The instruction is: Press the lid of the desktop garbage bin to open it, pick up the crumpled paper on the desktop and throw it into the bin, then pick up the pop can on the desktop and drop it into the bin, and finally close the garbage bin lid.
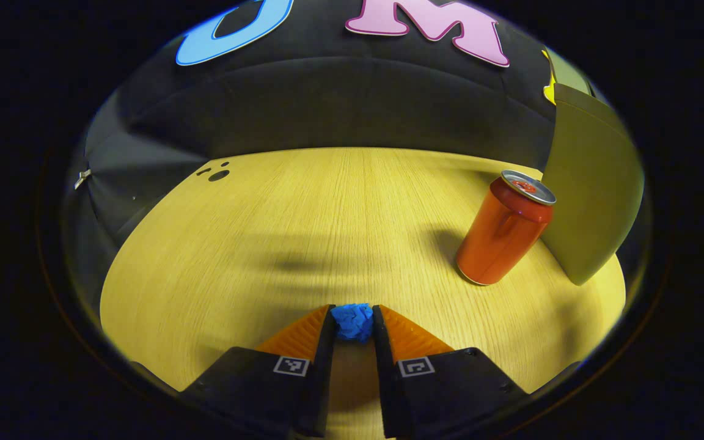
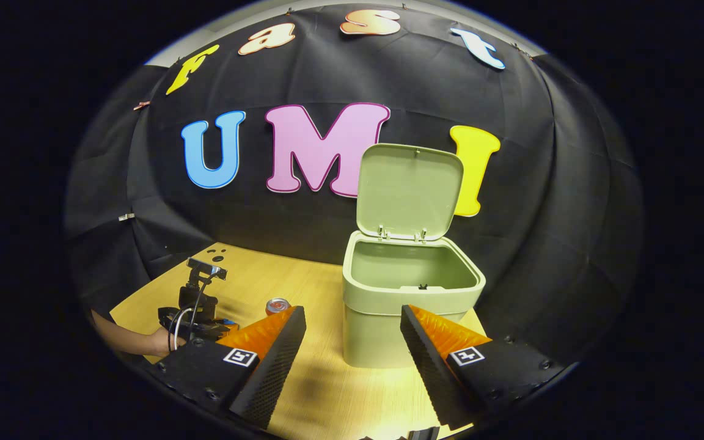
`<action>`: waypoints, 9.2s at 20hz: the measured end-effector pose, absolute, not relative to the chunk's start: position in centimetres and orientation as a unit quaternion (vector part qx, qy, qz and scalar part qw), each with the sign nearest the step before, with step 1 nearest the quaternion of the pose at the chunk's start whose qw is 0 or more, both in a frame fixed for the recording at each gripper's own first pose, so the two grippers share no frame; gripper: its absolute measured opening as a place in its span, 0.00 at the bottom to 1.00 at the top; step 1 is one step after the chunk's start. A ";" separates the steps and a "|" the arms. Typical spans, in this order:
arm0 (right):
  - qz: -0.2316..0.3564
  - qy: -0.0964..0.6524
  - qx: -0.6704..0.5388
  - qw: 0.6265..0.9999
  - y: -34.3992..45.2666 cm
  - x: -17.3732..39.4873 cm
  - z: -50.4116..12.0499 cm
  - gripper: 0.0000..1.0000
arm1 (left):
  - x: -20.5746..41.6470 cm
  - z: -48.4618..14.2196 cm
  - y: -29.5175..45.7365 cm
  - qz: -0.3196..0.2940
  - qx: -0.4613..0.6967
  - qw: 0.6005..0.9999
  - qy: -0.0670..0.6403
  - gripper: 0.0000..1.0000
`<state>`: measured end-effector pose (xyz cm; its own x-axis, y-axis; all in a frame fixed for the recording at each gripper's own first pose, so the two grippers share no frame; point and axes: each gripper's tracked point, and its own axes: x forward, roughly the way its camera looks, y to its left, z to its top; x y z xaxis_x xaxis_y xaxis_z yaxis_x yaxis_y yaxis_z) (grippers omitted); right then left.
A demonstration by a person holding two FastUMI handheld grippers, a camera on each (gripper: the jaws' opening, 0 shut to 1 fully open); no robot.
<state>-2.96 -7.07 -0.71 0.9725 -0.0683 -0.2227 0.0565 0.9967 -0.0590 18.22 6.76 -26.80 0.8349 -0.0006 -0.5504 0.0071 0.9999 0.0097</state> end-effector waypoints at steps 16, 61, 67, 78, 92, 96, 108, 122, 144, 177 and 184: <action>-0.080 0.089 -0.013 0.993 -9.1 -9.6 -0.6 0.98 | 11.3 -10.6 3.9 -0.060 0.022 0.984 0.164 0.33; -0.154 0.132 0.036 0.979 -21.5 -10.7 -5.5 0.98 | 17.8 2.1 -29.2 -0.295 0.059 0.952 0.061 0.99; -0.130 0.135 0.026 0.982 -19.5 -9.5 -5.4 0.98 | 17.1 3.1 -23.5 -0.263 0.022 0.964 0.041 0.99; -0.006 0.156 -0.006 0.988 -10.0 -4.1 -8.0 0.98 | 11.2 -3.2 -4.1 -0.114 0.027 0.990 0.082 0.96; 0.134 0.209 -0.031 0.968 5.1 4.6 -16.6 0.98 | 0.6 -11.9 11.2 0.050 -0.047 0.985 0.160 0.96; 0.124 0.206 -0.023 0.970 6.5 7.6 -18.3 0.98 | 0.1 -13.3 13.2 0.062 -0.048 0.982 0.169 0.96; 0.094 0.184 -0.027 0.978 7.7 16.7 -23.7 0.98 | 1.1 -19.3 14.8 0.080 -0.071 0.976 0.192 0.96; 0.084 0.165 -0.038 0.982 8.6 21.6 -25.3 0.98 | 0.9 -20.8 14.9 0.090 -0.085 0.972 0.200 0.96; 0.104 0.122 -0.093 0.983 9.2 17.9 -14.3 0.82 | -0.3 -17.3 12.1 0.064 -0.091 0.978 0.175 0.96; -0.078 0.033 -0.058 0.995 -16.8 12.8 7.1 0.82 | 3.1 -7.3 3.3 -0.016 -0.055 0.989 0.136 0.96; -0.060 0.064 -0.050 0.995 -18.6 13.8 3.5 0.82 | 6.1 -7.9 -1.8 -0.038 -0.037 0.987 0.149 0.96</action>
